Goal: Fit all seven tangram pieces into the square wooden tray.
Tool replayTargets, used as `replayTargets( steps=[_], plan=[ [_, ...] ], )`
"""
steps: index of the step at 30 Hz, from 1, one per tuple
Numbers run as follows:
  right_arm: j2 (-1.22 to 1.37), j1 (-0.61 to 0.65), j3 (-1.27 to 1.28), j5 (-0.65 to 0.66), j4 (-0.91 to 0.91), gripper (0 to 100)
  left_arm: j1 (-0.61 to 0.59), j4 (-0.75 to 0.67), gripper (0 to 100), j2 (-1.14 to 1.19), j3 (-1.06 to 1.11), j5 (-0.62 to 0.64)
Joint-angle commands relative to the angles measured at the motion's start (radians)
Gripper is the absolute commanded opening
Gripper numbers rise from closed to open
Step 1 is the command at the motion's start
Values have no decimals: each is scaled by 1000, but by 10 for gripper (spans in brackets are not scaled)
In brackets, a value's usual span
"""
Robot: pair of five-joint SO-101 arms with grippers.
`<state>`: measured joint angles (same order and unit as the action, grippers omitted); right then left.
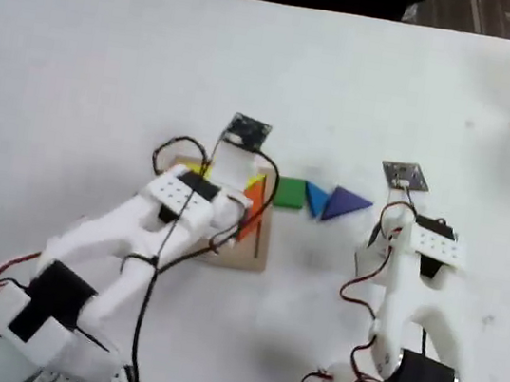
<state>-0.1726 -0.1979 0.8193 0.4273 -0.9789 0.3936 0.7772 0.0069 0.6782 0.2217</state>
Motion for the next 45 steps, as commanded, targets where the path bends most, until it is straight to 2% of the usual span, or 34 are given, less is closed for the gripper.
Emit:
replayTargets(
  steps=[1,26,30,35,45],
  plan=[
    [-36,2,-8,12,12,24,-31,-6,20,1,-44,3],
    [-36,2,-8,12,10,24,-24,-84,20,5,-61,2],
    [-36,2,-8,12,10,24,-25,-103,20,85,-95,3],
    [-36,2,-8,12,12,24,-27,-31,20,150,-199,3],
    [-36,2,-8,12,12,24,-27,17,20,15,-198,3]
  ],
)
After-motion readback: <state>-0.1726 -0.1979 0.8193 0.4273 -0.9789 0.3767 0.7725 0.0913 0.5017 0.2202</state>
